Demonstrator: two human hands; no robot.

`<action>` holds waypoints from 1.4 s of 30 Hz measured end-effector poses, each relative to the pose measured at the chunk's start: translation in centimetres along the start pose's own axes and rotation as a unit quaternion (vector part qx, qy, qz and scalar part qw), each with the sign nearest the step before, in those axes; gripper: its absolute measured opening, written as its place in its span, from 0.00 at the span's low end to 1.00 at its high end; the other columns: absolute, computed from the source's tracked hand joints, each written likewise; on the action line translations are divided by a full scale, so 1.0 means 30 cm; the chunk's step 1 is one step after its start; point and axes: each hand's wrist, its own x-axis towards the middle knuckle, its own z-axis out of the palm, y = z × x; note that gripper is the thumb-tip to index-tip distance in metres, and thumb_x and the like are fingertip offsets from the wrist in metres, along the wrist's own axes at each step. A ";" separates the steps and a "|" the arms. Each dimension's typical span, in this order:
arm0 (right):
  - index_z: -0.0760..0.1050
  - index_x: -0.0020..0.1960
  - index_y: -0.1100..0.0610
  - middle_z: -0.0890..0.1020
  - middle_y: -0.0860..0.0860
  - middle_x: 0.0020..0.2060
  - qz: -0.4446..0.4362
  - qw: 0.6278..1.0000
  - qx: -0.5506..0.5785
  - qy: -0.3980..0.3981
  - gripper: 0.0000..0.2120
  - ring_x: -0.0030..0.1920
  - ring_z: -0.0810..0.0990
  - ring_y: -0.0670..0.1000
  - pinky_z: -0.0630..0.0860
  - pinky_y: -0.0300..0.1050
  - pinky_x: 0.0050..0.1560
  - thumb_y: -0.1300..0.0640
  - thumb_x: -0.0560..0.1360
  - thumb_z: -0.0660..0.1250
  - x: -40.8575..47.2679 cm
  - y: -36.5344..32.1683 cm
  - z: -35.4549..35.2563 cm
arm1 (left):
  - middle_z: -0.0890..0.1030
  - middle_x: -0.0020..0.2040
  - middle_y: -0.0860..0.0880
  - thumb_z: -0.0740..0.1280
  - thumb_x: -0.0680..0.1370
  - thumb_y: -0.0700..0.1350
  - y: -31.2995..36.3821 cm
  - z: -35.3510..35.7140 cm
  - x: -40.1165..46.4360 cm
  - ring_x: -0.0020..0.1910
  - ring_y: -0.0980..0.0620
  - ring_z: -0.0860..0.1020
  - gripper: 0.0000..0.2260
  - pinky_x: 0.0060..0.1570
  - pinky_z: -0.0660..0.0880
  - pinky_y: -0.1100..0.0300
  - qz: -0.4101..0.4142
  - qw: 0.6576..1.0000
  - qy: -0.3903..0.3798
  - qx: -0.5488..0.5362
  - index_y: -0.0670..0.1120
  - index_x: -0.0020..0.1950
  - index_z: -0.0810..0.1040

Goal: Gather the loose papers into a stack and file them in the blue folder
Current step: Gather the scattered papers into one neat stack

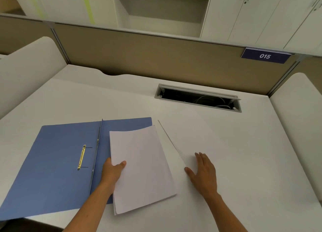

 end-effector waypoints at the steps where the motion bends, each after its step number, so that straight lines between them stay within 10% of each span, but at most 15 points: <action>1: 0.59 0.75 0.56 0.65 0.54 0.74 -0.004 0.999 -0.027 -0.020 0.35 0.76 0.60 0.53 0.55 0.52 0.75 0.37 0.76 0.57 0.001 0.012 0.009 | 0.79 0.55 0.43 0.70 0.75 0.39 -0.007 -0.004 0.008 0.47 0.45 0.78 0.16 0.42 0.75 0.55 -0.012 1.000 0.006 0.004 0.42 0.61 0.73; 5: 0.64 0.74 0.55 0.73 0.53 0.69 -0.009 0.997 -0.073 0.006 0.38 0.69 0.71 0.54 0.64 0.53 0.70 0.32 0.72 0.47 0.010 0.017 0.018 | 0.79 0.53 0.43 0.73 0.74 0.42 -0.016 -0.011 0.018 0.46 0.45 0.78 0.15 0.42 0.75 0.55 -0.035 0.999 0.007 0.004 0.42 0.57 0.73; 8: 0.74 0.65 0.56 0.83 0.53 0.52 -0.041 0.991 -0.119 0.048 0.29 0.48 0.82 0.56 0.77 0.53 0.48 0.38 0.73 0.57 0.015 0.004 0.020 | 0.79 0.52 0.45 0.73 0.73 0.43 -0.014 -0.015 0.015 0.46 0.47 0.78 0.16 0.39 0.75 0.57 -0.038 0.999 -0.002 -0.013 0.43 0.58 0.73; 11: 0.75 0.61 0.57 0.82 0.52 0.38 -0.058 0.989 -0.125 0.056 0.23 0.36 0.80 0.56 0.74 0.49 0.34 0.53 0.68 0.75 0.014 -0.028 0.010 | 0.80 0.52 0.46 0.72 0.74 0.45 -0.008 -0.017 0.013 0.47 0.47 0.79 0.17 0.40 0.76 0.55 -0.042 0.998 -0.009 -0.035 0.44 0.59 0.73; 15: 0.76 0.61 0.59 0.79 0.51 0.31 -0.061 0.992 -0.096 0.058 0.29 0.30 0.76 0.54 0.68 0.44 0.28 0.68 0.61 0.75 0.007 -0.065 -0.016 | 0.80 0.51 0.47 0.71 0.75 0.46 -0.003 -0.025 0.007 0.46 0.47 0.79 0.16 0.38 0.76 0.56 -0.042 0.997 -0.016 -0.055 0.44 0.59 0.73; 23: 0.83 0.53 0.59 0.85 0.53 0.42 -0.184 0.956 0.059 0.219 0.17 0.41 0.83 0.54 0.79 0.44 0.42 0.68 0.68 0.63 -0.032 -0.239 -0.052 | 0.81 0.55 0.47 0.65 0.74 0.62 -0.009 -0.040 0.011 0.52 0.47 0.79 0.23 0.46 0.77 0.53 -0.056 0.995 -0.037 -0.069 0.47 0.62 0.74; 30: 0.83 0.53 0.55 0.86 0.51 0.46 -0.379 0.914 0.031 0.142 0.16 0.45 0.84 0.52 0.80 0.42 0.45 0.63 0.68 0.64 -0.177 -0.376 0.101 | 0.77 0.66 0.50 0.61 0.61 0.79 -0.057 -0.077 0.064 0.65 0.47 0.74 0.44 0.67 0.68 0.43 -0.079 0.991 -0.072 -0.084 0.56 0.71 0.69; 36: 0.72 0.65 0.45 0.80 0.45 0.61 -0.406 0.906 -0.076 -0.089 0.25 0.60 0.79 0.48 0.78 0.48 0.58 0.36 0.72 0.60 -0.266 -0.388 0.175 | 0.81 0.54 0.46 0.75 0.71 0.46 -0.020 -0.048 -0.013 0.50 0.48 0.80 0.20 0.46 0.78 0.53 -0.018 0.996 -0.066 -0.052 0.45 0.58 0.72; 42: 0.67 0.70 0.46 0.75 0.45 0.67 -0.414 0.896 -0.068 -0.146 0.33 0.68 0.72 0.47 0.69 0.50 0.67 0.29 0.74 0.46 -0.255 -0.395 0.134 | 0.77 0.51 0.53 0.74 0.71 0.35 -0.044 -0.038 -0.014 0.53 0.50 0.77 0.25 0.45 0.75 0.59 0.038 0.996 -0.080 -0.001 0.49 0.61 0.66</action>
